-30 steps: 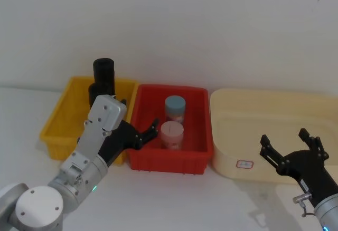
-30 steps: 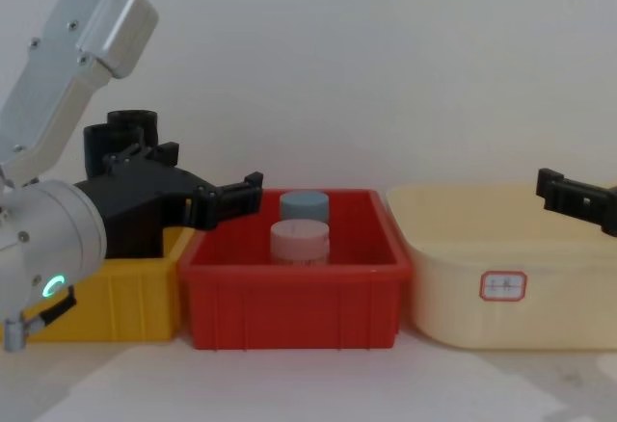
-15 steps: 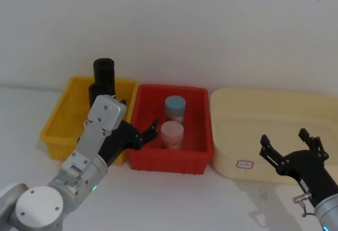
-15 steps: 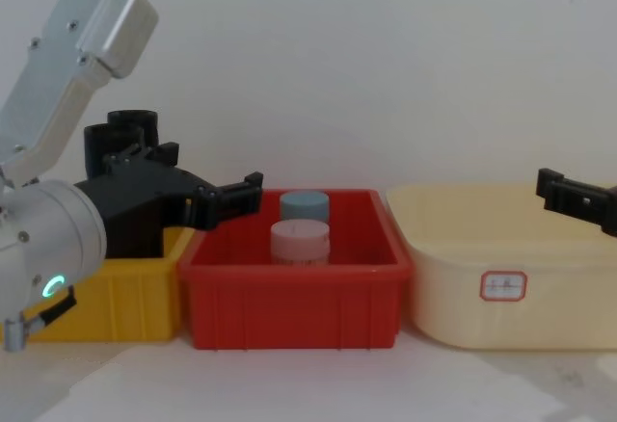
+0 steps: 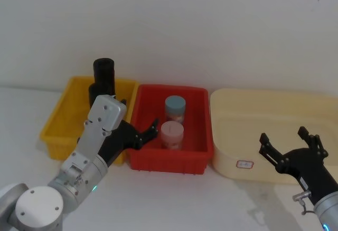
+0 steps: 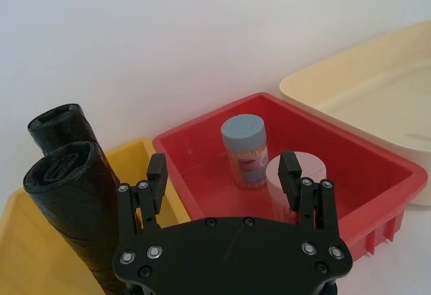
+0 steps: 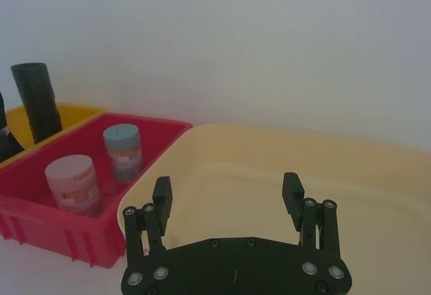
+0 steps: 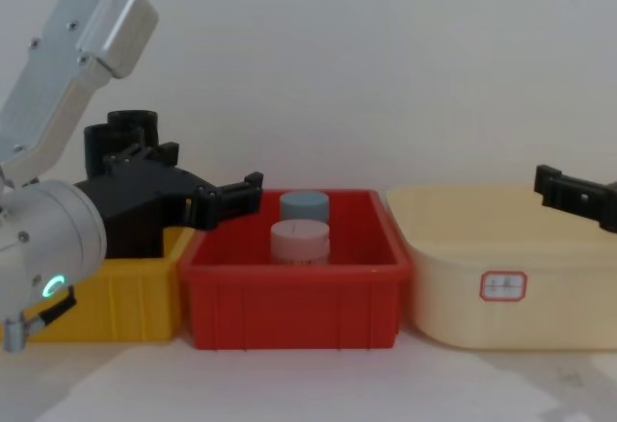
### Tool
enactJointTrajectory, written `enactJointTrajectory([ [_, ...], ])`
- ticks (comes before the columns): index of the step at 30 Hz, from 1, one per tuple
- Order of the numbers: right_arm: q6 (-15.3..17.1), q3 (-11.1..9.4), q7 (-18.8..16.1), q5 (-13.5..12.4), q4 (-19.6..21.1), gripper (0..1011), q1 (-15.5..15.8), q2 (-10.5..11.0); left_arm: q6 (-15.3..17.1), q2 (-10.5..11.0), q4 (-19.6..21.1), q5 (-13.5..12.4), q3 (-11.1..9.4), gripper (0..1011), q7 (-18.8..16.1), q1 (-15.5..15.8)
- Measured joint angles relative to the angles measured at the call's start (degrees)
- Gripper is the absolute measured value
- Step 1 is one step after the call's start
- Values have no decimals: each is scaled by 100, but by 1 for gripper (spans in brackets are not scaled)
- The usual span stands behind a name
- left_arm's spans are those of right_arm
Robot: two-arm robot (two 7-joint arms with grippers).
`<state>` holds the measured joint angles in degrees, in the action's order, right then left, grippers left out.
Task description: Pick up the garbage bag with the one hand and transfer it to the other hand.
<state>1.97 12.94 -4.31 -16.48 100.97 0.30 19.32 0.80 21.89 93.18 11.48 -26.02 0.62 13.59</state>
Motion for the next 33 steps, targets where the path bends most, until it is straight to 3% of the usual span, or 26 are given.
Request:
enactJointTrajectory([
  [10,162,84,-412,-127,-340,1000,-563,-4,0,0,0,0,0,1002,0,0],
  [14,397,191,-643,-187,-655,999,-1069,-81,0,0,0,0,0,1001,0,0],
  [18,745,345,-812,-207,-936,1000,-1593,-176,0,0,0,0,0,1001,0,0],
  [19,745,345,-812,-207,-936,1000,-1593,-176,0,0,0,0,0,1001,0,0],
  [21,1051,466,-915,-206,-1087,1000,-1920,-226,0,0,0,0,0,1001,0,0],
  [28,1752,723,-1118,-195,-1353,1000,-2640,-333,54,-9,52,0,18,1001,-6,-1],
  [33,2103,831,-1232,-202,-1467,1000,-2964,-379,270,-24,228,39,80,1001,-44,-7],
])
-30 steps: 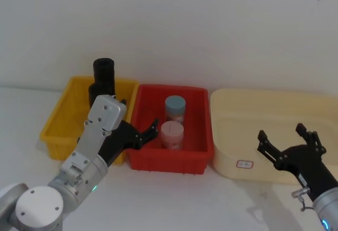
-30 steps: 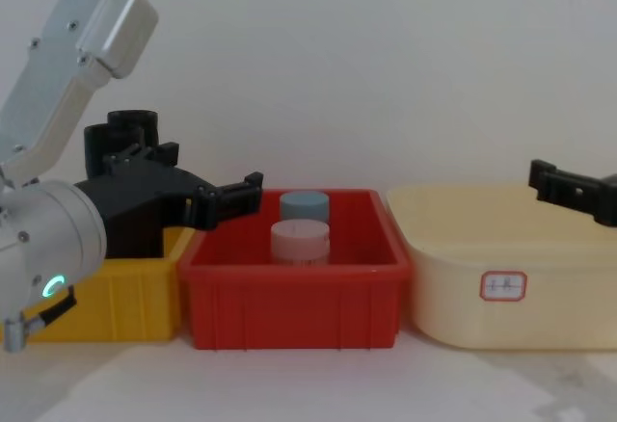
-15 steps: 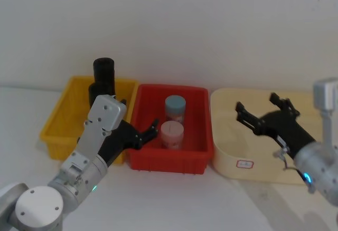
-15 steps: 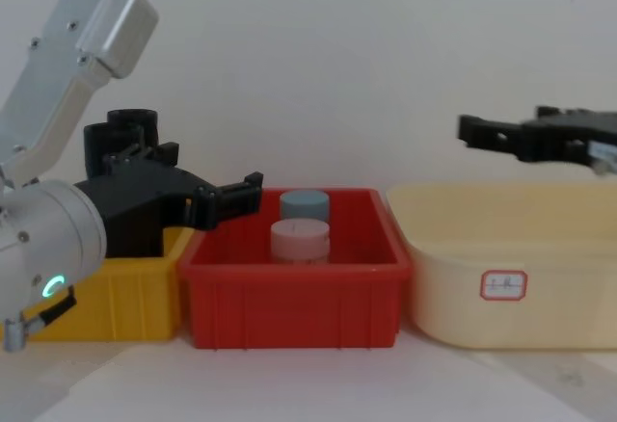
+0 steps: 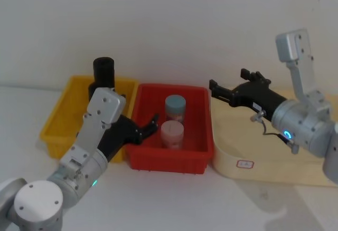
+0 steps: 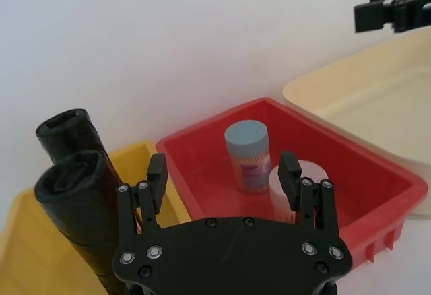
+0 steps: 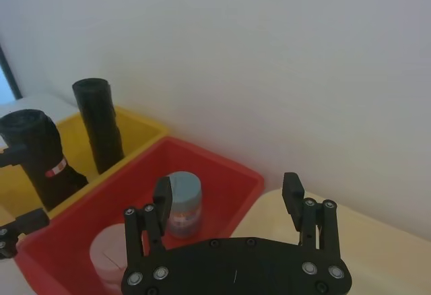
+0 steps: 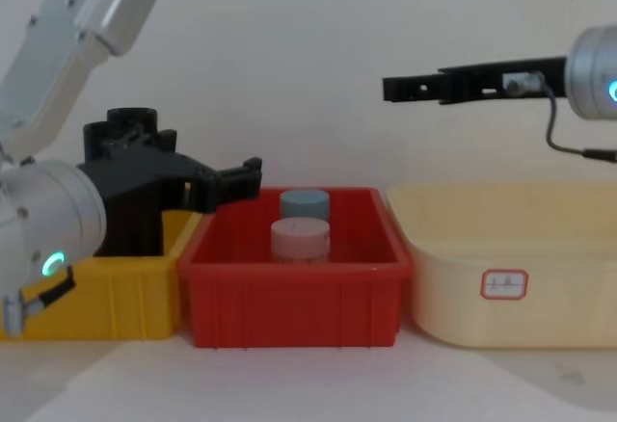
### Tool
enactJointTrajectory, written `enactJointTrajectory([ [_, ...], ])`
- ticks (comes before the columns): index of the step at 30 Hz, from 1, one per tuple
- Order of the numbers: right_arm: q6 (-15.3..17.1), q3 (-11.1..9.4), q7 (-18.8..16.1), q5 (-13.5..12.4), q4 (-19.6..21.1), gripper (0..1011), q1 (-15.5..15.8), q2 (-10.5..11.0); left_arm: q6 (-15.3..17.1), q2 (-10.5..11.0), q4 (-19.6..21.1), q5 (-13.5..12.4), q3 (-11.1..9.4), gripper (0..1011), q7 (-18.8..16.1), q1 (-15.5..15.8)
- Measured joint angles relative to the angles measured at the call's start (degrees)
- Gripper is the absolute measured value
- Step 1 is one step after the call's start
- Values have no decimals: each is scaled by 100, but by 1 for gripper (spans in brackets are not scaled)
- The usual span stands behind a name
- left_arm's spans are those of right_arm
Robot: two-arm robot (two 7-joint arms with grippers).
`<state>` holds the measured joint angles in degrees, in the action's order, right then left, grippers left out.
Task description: Pick up the garbage bag with the one hand and transfer it to the other hand.
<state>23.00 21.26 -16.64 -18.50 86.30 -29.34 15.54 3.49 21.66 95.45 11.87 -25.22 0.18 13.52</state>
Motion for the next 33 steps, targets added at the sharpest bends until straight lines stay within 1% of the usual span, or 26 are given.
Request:
enactJointTrajectory([
  [3,142,43,-56,-19,-56,1000,-128,-20,203,-6,132,59,50,1001,-26,-9],
  [4,210,65,-88,-38,-86,1000,-197,-31,341,-7,223,101,85,1001,-38,-17],
  [6,280,85,-124,-61,-115,1000,-266,-41,510,-5,350,153,133,1001,-51,-32],
  [7,346,111,-171,-92,-159,1000,-337,-59,666,0,461,200,182,1001,-72,-48],
  [8,364,119,-188,-103,-178,1000,-366,-67,747,3,518,224,207,1001,-83,-58],
  [9,379,127,-203,-114,-194,1000,-388,-73,926,13,656,277,275,1001,-104,-87],
  [10,400,132,-222,-129,-209,1000,-406,-79,926,13,656,277,275,1001,-104,-87],
  [11,408,137,-231,-136,-226,1000,-424,-86,1083,27,770,326,334,1001,-132,-119],
  [13,439,154,-274,-174,-278,1000,-474,-106,1235,45,886,373,395,1001,-150,-156],
  [16,455,171,-323,-225,-342,999,-522,-134,1645,133,1218,495,590,1001,-188,-288],
  [18,455,178,-347,-259,-381,1000,-545,-154,1791,177,1332,538,664,1001,-196,-345],
  [19,456,179,-355,-271,-396,1000,-551,-160,1952,230,1448,587,745,1001,-199,-406],
  [20,455,183,-370,-293,-424,1000,-560,-171,1993,260,1504,599,787,1001,-199,-440],
  [21,455,183,-370,-293,-424,1000,-560,-171,2143,330,1634,647,889,1001,-198,-527],
  [24,444,192,-405,-351,-496,1000,-580,-202,2304,425,1795,705,1033,1001,-189,-636],
  [25,441,193,-411,-361,-507,1000,-582,-209,2421,486,1898,754,1129,1001,-170,-709],
  [28,429,202,-426,-397,-551,1000,-590,-235,2537,577,2047,810,1277,1001,-136,-813],
  [30,409,210,-430,-422,-581,1000,-596,-251,2641,683,2184,878,1442,1001,-70,-923],
  [31,403,214,-430,-427,-591,1000,-597,-258,2641,683,2184,878,1442,1001,-70,-923],
  [32,386,219,-430,-440,-605,1000,-597,-269,2666,733,2223,906,1513,1001,-24,-966],
  [33,377,220,-430,-445,-612,1000,-597,-274,2672,747,2229,916,1530,1001,-2,-975],
])
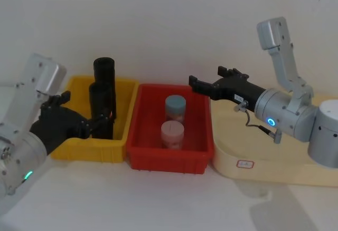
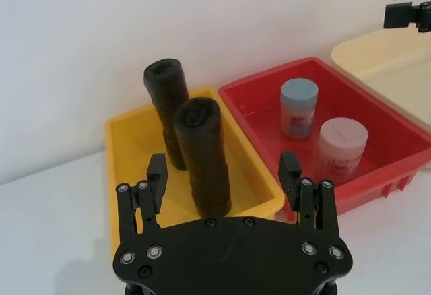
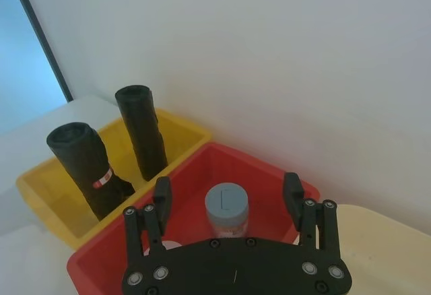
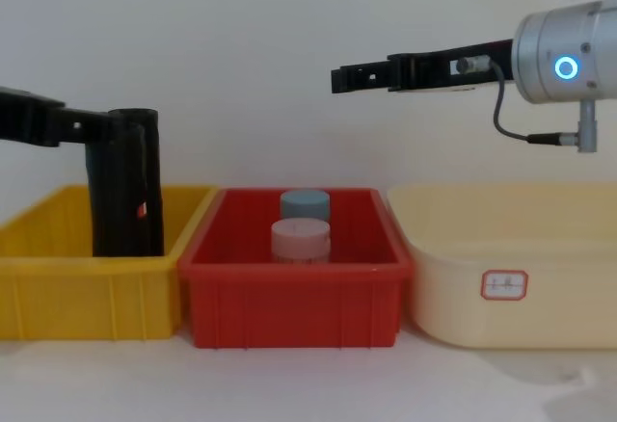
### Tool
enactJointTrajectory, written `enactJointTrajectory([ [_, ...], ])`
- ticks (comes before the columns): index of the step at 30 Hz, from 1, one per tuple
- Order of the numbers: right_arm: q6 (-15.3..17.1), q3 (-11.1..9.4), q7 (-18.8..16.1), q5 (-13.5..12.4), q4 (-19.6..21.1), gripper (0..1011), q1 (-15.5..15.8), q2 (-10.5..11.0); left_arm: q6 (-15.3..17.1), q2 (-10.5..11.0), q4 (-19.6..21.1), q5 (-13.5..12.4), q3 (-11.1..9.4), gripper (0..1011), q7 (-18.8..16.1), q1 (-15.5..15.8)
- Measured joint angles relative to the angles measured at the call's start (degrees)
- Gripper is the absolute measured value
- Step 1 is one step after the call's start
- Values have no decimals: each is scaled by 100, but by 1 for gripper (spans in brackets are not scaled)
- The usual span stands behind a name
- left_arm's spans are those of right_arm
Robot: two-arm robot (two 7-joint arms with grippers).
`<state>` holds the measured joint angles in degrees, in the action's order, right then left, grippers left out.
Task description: Pick up the garbage bag with the one hand and transfer it to the other hand.
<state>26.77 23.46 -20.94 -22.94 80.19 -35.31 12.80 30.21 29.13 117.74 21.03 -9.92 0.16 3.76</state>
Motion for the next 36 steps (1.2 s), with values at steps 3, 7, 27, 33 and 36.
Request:
enactJointTrajectory([
  [3,-41,8,11,-13,-16,1000,1,-20,3,84,1,36,93,1001,104,-36],
  [7,-84,21,53,-20,-26,1000,13,-42,-12,159,-98,68,149,1001,241,-27],
  [27,-156,94,219,-74,-57,999,33,-77,-80,275,-1314,110,17,1001,926,524],
  [33,-160,117,222,-112,-97,1000,9,-86,-89,239,-1684,110,-102,1001,1154,786],
  [36,-160,128,222,-131,-111,1000,-5,-87,-100,210,-1910,118,-197,1001,1319,980],
])
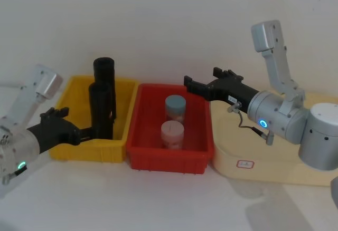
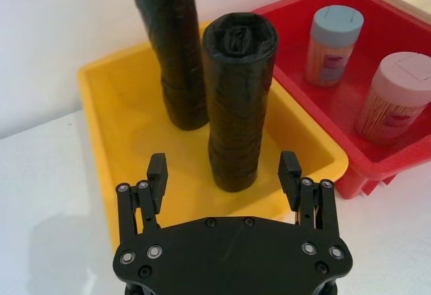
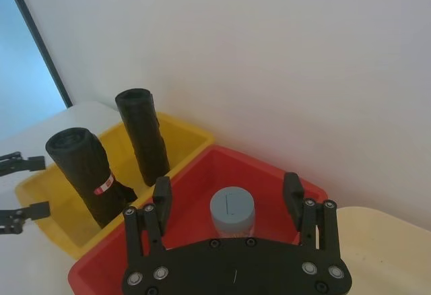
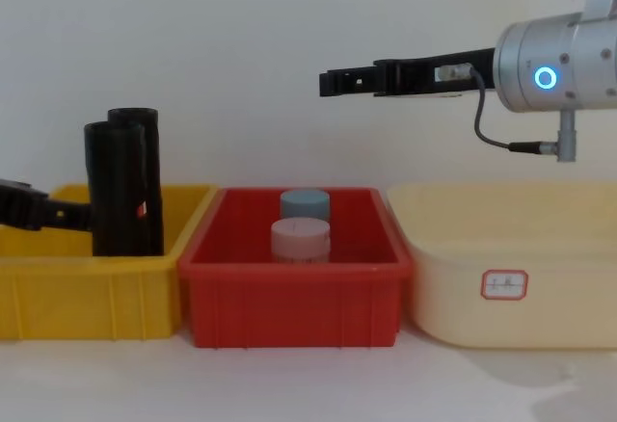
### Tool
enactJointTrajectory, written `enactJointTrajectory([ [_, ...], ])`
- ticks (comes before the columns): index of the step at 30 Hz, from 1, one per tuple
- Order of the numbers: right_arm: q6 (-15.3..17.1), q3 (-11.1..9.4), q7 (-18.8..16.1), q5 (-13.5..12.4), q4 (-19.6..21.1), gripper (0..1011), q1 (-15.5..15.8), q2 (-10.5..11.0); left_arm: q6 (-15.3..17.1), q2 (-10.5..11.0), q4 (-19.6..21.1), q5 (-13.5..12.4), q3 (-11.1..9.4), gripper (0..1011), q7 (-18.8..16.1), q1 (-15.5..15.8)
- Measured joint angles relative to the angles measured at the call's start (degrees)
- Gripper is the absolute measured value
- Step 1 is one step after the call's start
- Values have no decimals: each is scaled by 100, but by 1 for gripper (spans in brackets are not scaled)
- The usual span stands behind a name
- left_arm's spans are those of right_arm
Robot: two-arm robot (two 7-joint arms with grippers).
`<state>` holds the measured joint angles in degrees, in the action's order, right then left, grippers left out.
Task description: Pick up the garbage bag with the one hand and transfer it to the other hand.
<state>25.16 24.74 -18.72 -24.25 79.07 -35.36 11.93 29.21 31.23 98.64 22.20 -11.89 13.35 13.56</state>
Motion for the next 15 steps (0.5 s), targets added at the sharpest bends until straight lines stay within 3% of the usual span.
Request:
enactJointTrajectory([
  [15,32,99,-80,-102,-71,1000,-82,1,-77,-140,-811,12,-377,1001,500,738],
])
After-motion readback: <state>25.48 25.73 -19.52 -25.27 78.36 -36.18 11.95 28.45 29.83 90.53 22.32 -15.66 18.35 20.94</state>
